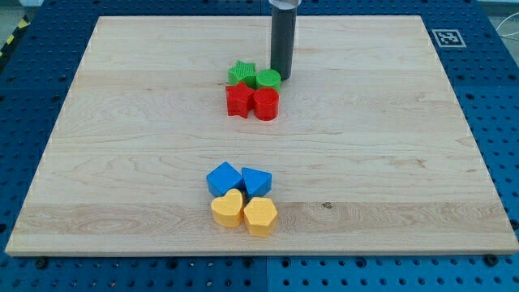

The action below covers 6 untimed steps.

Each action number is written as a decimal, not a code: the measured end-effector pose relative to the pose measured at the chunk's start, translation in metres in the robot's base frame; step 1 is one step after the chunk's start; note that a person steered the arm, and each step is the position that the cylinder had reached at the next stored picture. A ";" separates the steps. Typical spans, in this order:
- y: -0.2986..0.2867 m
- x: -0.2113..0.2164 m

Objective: Point your arm towards the red circle

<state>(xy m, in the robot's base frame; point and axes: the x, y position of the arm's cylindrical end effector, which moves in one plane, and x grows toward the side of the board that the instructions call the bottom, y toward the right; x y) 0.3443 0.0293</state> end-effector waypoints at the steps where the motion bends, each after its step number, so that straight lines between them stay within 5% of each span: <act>1: 0.015 0.000; 4: 0.071 0.066; 6: 0.007 0.125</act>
<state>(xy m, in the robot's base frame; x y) 0.4692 0.0359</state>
